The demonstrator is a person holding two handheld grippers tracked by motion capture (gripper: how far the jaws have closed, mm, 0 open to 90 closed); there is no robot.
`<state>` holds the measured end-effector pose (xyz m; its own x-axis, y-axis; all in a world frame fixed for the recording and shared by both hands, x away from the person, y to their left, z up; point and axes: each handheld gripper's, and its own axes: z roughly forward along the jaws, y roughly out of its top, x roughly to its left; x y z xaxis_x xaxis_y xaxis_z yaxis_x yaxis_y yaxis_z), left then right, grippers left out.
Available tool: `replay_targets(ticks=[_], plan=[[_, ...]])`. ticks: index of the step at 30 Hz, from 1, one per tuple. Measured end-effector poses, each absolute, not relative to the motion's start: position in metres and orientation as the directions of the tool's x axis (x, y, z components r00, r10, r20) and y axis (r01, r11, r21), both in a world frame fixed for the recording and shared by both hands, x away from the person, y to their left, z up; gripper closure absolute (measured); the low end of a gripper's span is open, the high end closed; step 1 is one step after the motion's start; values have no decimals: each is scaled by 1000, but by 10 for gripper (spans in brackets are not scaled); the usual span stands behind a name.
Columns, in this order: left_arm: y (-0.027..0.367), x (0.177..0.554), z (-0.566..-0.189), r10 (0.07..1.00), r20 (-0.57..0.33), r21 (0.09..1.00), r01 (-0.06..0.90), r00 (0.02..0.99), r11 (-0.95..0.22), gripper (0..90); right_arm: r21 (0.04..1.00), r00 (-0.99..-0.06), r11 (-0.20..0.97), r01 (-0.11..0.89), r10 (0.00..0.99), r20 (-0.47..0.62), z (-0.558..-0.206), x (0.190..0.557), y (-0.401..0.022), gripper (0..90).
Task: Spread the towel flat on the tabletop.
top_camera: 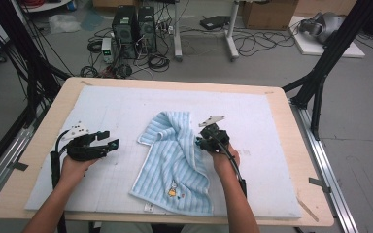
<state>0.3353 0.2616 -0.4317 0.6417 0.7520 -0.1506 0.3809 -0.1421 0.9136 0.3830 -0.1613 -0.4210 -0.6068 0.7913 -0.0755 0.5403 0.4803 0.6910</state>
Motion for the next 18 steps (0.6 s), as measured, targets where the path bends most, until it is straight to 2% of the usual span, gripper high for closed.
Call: replay_targets(ticks=[4,8,12,13,17,18], plan=[[261,336,-432,754,-152,913,383,639,-140,395,759,-558,366,538,830,-4,-421,396,-164,582],[261,335,-432,754,-153,912,385,639,-141,395,778,-531,298,553,845,54,-429,415,-154,559],[262,335,-433,759,-156,911,389,633,-137,395,779,-560,300,551,825,78,-440,431,-132,537],[263,335,-433,760,-158,909,393,630,-137,394,767,-570,316,558,818,77,-443,435,-126,551],[261,337,-433,767,-154,908,395,624,-139,395,751,-631,393,530,775,39,-446,440,-119,803],[260,339,-434,769,-155,907,397,620,-137,396,734,-642,441,516,766,-9,-440,439,-122,847]])
